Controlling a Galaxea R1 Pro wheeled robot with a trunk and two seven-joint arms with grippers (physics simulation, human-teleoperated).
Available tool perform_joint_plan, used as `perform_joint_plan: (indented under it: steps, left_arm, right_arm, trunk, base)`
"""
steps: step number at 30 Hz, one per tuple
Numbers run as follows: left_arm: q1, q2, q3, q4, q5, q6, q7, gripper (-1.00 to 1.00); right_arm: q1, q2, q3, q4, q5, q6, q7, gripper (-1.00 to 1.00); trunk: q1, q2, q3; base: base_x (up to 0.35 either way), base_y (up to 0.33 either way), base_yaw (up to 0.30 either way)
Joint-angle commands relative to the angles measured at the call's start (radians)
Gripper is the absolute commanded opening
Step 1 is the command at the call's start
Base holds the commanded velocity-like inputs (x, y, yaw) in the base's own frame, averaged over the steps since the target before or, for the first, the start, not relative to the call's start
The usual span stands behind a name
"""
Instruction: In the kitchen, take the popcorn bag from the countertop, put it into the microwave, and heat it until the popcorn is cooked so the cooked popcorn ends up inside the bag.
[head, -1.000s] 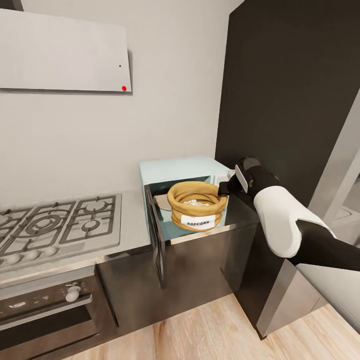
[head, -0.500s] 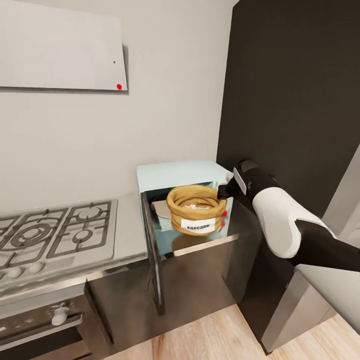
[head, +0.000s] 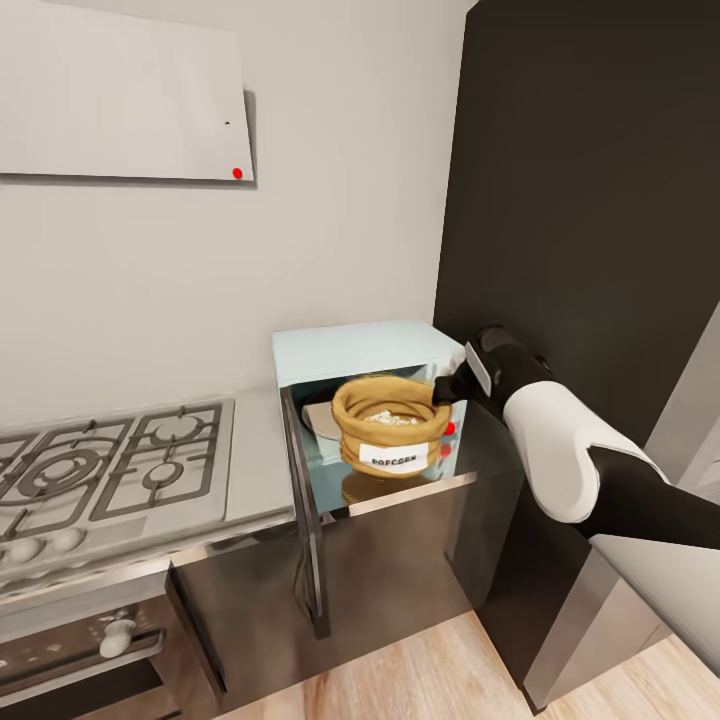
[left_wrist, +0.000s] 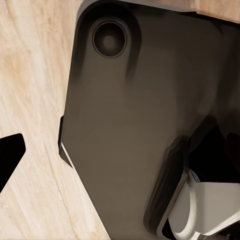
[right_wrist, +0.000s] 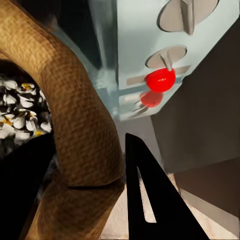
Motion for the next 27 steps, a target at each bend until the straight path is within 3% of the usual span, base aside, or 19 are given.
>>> perform_joint_plan:
  steps: [1, 11, 27]
  left_arm:
    - [0.0, -0.001, 0.003, -0.001, 0.005, -0.001, 0.001, 1.0]
    - [0.0, 0.0, 0.002, -0.001, 0.005, -0.001, 0.0, 1.0]
    - [0.0, 0.001, 0.001, -0.001, 0.005, -0.001, -0.001, 1.0]
  right_arm:
    - [-0.001, 0.001, -0.007, 0.01, 0.011, 0.003, 0.01, -1.0]
    - [-0.001, 0.003, -0.008, 0.041, 0.01, 0.003, 0.029, -1.0]
    - [-0.001, 0.048, -0.008, 0.041, 0.011, 0.003, 0.054, -1.0]
  trunk:
    - [0.0, -0.001, -0.001]
    - [0.0, -0.001, -0.001]
    - [0.0, -0.001, -0.001]
  base:
    - [0.0, 0.0, 0.0]
    - [0.017, 0.0, 0.0]
    - [0.195, 0.0, 0.0]
